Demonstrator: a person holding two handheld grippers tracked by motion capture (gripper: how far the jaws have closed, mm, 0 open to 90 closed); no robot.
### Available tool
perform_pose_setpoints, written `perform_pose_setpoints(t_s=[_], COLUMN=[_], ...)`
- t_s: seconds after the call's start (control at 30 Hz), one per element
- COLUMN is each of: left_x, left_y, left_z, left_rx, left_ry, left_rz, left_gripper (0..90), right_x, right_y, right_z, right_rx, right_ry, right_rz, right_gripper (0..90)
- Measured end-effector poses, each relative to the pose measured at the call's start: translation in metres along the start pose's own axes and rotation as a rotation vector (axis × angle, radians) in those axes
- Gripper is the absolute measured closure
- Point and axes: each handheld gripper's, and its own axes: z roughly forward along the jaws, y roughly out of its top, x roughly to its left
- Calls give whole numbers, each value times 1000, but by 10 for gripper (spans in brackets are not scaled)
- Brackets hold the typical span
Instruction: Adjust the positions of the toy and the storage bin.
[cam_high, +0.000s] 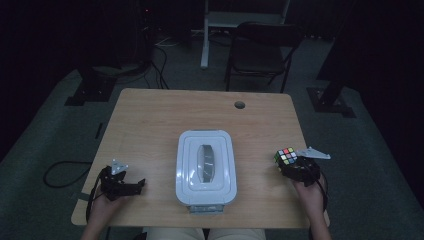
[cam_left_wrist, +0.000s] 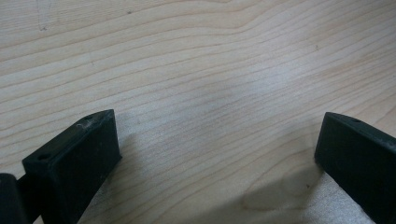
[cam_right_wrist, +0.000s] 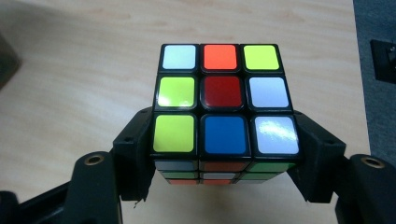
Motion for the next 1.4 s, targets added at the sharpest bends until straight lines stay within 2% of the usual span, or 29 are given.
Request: perform_pose_setpoints(t_s=[0.03, 0.2, 0.23, 0.3, 0.4, 0.63, 0.7, 0.9, 1.03, 1.17, 1.3, 1.37, 1.4], left_x=[0, -1, -1, -1, -1, -1, -1, 0, -1, -1, 0, 0, -1], left_y=[0, 0, 0, 0, 0, 0, 0, 0, 0, 0, 0, 0, -1], left_z=[0, 0, 0, 0, 0, 0, 0, 0, 0, 0, 0, 0, 0], left_rx=[0, 1, 1, 1, 0, -1, -1, 0, 0, -1, 0, -1, -1], left_ry=[3, 6, 7, 7, 6, 3, 3, 3, 3, 3, 2, 3, 3], left_rz=[-3, -4, -5, -5, -4, -1, -1, 0, 0, -1, 0, 0, 0], left_gripper=[6, 6, 6, 6, 6, 6, 6, 6, 6, 6, 6, 6, 6], right_x=[3, 8, 12, 12, 14, 11, 8, 7, 4, 4, 4, 4, 4], right_y=[-8, -18, -27, -31, -38, -52, -54, -56, -54, -49, -41, -31, -31], right_z=[-5, -11, -16, -19, -22, -20, -20, -21, -22, -28, -33, -37, -37], right_rx=[11, 24, 32, 36, 42, 73, 67, 61, 69, 38, 6, -26, -26], right_ry=[12, 4, -6, 3, -16, -21, 1, 11, 13, 18, 18, 50, 50], right_rz=[3, -12, -21, -15, -18, 1, 20, 28, 22, 11, 1, 5, 5], right_gripper=[336, 336, 336, 336, 336, 336, 336, 331, 246, 184, 169, 121, 121])
